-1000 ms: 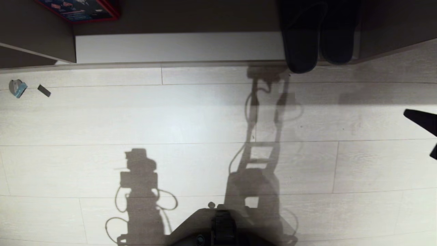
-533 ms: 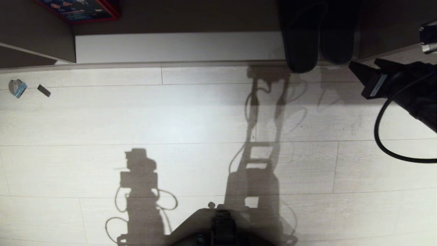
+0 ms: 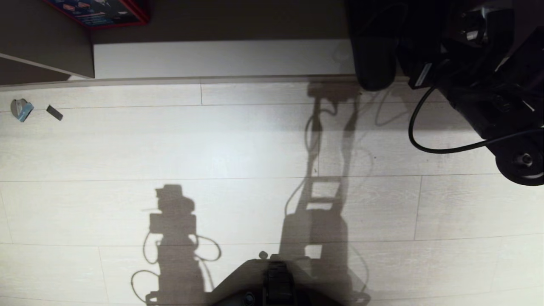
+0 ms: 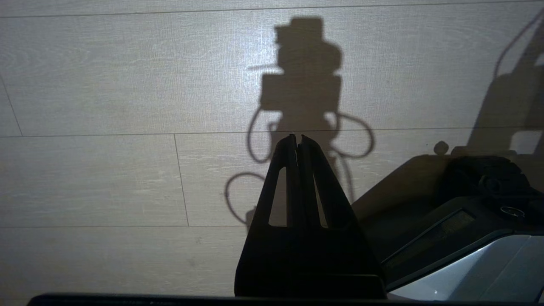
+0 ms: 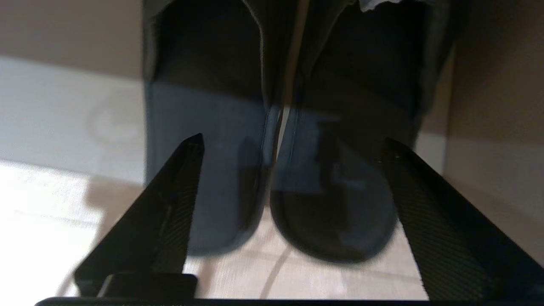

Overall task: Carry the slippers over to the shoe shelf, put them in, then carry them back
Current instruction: Pick up the slippers in the shoe cabinet

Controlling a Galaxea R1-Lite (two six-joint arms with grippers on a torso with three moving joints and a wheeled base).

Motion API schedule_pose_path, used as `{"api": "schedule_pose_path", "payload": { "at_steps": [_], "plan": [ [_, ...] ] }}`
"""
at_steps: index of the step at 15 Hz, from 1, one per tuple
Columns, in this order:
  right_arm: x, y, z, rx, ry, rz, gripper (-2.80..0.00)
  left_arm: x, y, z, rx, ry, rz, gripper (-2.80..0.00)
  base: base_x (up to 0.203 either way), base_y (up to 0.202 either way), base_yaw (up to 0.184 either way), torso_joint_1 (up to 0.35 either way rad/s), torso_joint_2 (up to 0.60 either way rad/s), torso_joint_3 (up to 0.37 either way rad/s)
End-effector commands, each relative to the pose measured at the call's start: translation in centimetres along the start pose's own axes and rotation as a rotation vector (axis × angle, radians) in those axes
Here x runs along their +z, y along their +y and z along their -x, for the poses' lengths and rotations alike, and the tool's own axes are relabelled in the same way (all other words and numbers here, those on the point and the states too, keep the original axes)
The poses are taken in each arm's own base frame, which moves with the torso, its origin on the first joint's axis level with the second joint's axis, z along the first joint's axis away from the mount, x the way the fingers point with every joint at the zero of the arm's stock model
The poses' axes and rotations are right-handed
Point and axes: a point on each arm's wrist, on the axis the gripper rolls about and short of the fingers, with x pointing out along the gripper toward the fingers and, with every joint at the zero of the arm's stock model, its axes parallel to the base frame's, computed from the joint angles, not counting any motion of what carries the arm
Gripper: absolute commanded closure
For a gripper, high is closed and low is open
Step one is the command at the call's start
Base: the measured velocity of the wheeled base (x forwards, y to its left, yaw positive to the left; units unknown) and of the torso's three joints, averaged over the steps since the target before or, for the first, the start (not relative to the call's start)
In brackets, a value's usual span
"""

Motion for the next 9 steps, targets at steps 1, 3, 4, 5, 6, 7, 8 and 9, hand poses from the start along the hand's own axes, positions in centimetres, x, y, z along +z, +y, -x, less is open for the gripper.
{"api": "schedule_pose_path", "payload": {
  "at_steps": [1, 3, 4, 5, 6, 7, 8, 9],
  "plan": [
    [-1.3, 0.5, -1.4, 0.000, -0.008, -0.003, -2.80, 0.0, 0.0, 0.0, 0.001, 0.000, 0.000, 0.00, 0.000, 0.000, 0.000, 0.000, 0.00, 0.000],
    [-1.8, 0.6, -2.9, -0.021, -0.074, -0.008, -2.80, 0.0, 0.0, 0.0, 0.001, 0.000, 0.000, 0.00, 0.000, 0.000, 0.000, 0.000, 0.00, 0.000],
    [-2.1, 0.7, -3.4, -0.026, -0.089, -0.009, -2.80, 0.0, 0.0, 0.0, 0.001, 0.000, 0.000, 0.00, 0.000, 0.000, 0.000, 0.000, 0.00, 0.000],
    [-2.5, 0.8, -4.0, -0.028, -0.100, -0.010, -2.80, 0.0, 0.0, 0.0, 0.001, 0.000, 0.000, 0.00, 0.000, 0.000, 0.000, 0.000, 0.00, 0.000],
    [-2.8, 0.8, -4.7, -0.035, -0.122, -0.012, -2.80, 0.0, 0.0, 0.0, 0.001, 0.000, 0.002, 0.00, 0.000, 0.000, 0.000, 0.000, 0.00, 0.000],
    [-3.0, 0.9, -5.4, -0.042, -0.143, -0.013, -2.80, 0.0, 0.0, 0.0, 0.001, 0.000, 0.002, 0.00, 0.000, 0.000, 0.000, 0.000, 0.00, 0.000],
    [-3.5, 1.0, -6.0, -0.045, -0.155, -0.016, -2.80, 0.0, 0.0, 0.0, 0.001, 0.000, 0.002, 0.00, 0.000, 0.000, 0.000, 0.000, 0.00, 0.000],
    [-3.7, 1.0, -6.8, -0.052, -0.178, -0.021, -2.80, 0.0, 0.0, 0.0, 0.001, 0.000, 0.002, 0.00, 0.000, 0.000, 0.000, 0.000, 0.00, 0.000]
  ]
}}
